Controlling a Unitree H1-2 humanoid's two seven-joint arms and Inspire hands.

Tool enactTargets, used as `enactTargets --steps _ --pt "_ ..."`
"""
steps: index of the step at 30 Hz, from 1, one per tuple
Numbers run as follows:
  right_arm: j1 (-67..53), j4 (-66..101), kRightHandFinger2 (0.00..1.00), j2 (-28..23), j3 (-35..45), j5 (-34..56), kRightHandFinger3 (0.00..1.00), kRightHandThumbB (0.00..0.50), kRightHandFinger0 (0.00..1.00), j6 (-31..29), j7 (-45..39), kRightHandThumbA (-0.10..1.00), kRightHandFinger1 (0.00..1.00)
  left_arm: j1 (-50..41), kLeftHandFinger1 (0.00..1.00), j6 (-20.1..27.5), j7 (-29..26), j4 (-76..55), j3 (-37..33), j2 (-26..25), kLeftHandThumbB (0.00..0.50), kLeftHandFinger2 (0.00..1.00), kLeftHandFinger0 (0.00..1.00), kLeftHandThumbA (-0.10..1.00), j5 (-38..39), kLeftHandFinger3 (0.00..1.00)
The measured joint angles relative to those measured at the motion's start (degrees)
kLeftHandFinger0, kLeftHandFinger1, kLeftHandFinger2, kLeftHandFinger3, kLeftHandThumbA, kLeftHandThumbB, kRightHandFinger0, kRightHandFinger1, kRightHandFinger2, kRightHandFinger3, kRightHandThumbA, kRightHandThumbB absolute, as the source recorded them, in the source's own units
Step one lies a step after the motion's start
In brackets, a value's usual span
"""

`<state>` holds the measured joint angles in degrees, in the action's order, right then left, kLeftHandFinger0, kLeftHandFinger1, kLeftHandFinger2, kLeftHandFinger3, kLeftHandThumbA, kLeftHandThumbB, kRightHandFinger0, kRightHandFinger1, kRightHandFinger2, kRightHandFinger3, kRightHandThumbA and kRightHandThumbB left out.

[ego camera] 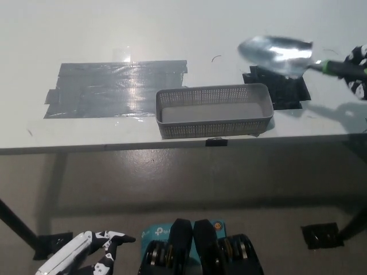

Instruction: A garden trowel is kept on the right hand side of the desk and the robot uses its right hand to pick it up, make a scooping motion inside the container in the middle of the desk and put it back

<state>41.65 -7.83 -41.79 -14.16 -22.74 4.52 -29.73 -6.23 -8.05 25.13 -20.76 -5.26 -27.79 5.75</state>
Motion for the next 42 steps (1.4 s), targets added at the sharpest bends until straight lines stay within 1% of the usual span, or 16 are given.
enactTargets --steps 8,9,17,20,24,25,26,29,32,33,34,35,36,39,41,42 --pt "-0.7 1.0 0.50 -2.7 -1.5 0.0 0.38 0.123 0.00 -1.2 -4.6 -0.10 0.33 0.1 0.83 -0.1 0.0 0.0 0.0 -0.1 0.498 0.76 0.90 1.00 0.1 0.71" --pt "-0.7 0.6 0.52 -2.8 -1.6 -0.1 0.40 0.097 0.00 -1.6 -4.8 -0.10 0.33 0.1 0.83 -0.1 0.0 0.0 0.1 -0.1 0.500 0.75 0.90 1.00 0.2 0.71" --pt "1.2 -3.4 0.56 -3.1 -2.9 -1.7 0.43 0.097 0.00 -2.6 -6.4 -0.10 0.33 0.7 0.85 -0.5 0.0 -0.2 0.1 -0.3 0.500 0.76 0.91 1.00 0.5 0.70" --pt "3.4 -3.9 0.68 -3.0 -3.3 -2.9 0.59 0.057 0.00 -2.7 -6.8 -0.10 0.40 1.3 0.84 -0.5 0.0 -0.3 0.1 -0.3 0.500 0.77 0.90 1.00 0.5 0.71" --pt "5.3 -3.1 0.68 -3.0 -4.4 -4.2 0.57 0.042 0.00 -2.8 -7.9 -0.10 0.39 1.5 0.84 -0.6 0.0 -0.5 0.1 -0.4 0.500 0.77 0.90 1.00 0.5 0.71" --pt "5.4 -2.9 0.65 -3.0 -4.5 -4.4 0.52 0.055 0.00 -2.8 -8.1 -0.10 0.36 1.5 0.84 -0.6 0.0 -0.6 0.1 -0.5 0.500 0.77 0.90 1.00 0.5 0.72" --pt "5.6 -2.5 0.63 -3.0 -5.0 -4.9 0.50 0.114 0.00 -2.9 -8.4 -0.10 0.34 1.5 0.84 -0.6 0.0 -0.6 0.1 -0.5 0.500 0.77 0.90 1.00 0.5 0.72" --pt "5.9 -1.6 0.63 -2.8 -6.3 -5.6 0.54 0.066 0.00 -3.6 -9.0 -0.10 0.31 1.6 0.85 -0.6 0.0 -0.6 0.1 -0.6 0.500 0.76 0.91 1.00 0.5 0.72" --pt "6.3 -0.4 0.62 -2.8 -8.0 -7.0 0.48 0.044 0.00 -4.7 -9.9 -0.10 0.27 2.0 0.84 -0.6 0.0 -0.7 0.1 -0.6 0.500 0.76 0.91 1.00 0.6 0.72" --pt "6.4 0.0 0.63 -2.8 -8.4 -7.3 0.51 0.080 0.00 -5.1 -10.2 -0.10 0.31 2.1 0.86 -0.6 0.0 -0.7 0.1 -0.6 0.500 0.78 0.92 1.00 0.6 0.72" --pt "6.4 0.6 0.61 -2.8 -8.8 -7.7 0.50 0.068 0.00 -5.3 -10.5 -0.10 0.30 2.3 0.87 -0.7 0.0 -0.7 0.0 -0.6 0.500 0.79 0.92 1.00 0.6 0.72" --pt "6.4 1.5 0.60 -2.9 -9.3 -8.1 0.64 0.058 0.00 -5.6 -11.0 -0.10 0.30 2.4 0.87 -0.7 0.0 -0.7 0.0 -0.6 0.500 0.79 0.92 1.00 0.6 0.72" --pt "6.4 2.4 0.56 -2.9 -9.8 -8.6 0.44 0.003 0.00 -5.9 -11.3 -0.10 0.26 2.5 0.87 -0.8 0.1 -0.8 0.0 -0.6 0.500 0.79 0.92 1.00 0.6 0.73" --pt "6.4 4.1 0.48 -2.9 -10.5 -9.9 0.17 0.000 0.00 -6.7 -12.2 -0.10 0.20 3.0 0.88 -0.9 0.4 -0.8 0.1 -0.7 0.500 0.78 0.93 1.00 0.8 0.73" --pt "6.4 4.1 0.48 -3.0 -10.7 -10.6 0.19 0.000 0.00 -7.5 -12.5 -0.10 0.21 3.0 0.86 -1.0 0.7 -0.8 0.1 -0.7 0.500 0.78 0.92 1.00 0.9 0.73" --pt "6.4 4.0 0.58 -3.0 -10.8 -11.1 0.38 0.001 0.09 -7.8 -12.6 -0.10 0.32 3.0 0.86 -1.0 0.8 -0.8 0.1 -0.7 0.500 0.78 0.92 1.00 1.0 0.75"
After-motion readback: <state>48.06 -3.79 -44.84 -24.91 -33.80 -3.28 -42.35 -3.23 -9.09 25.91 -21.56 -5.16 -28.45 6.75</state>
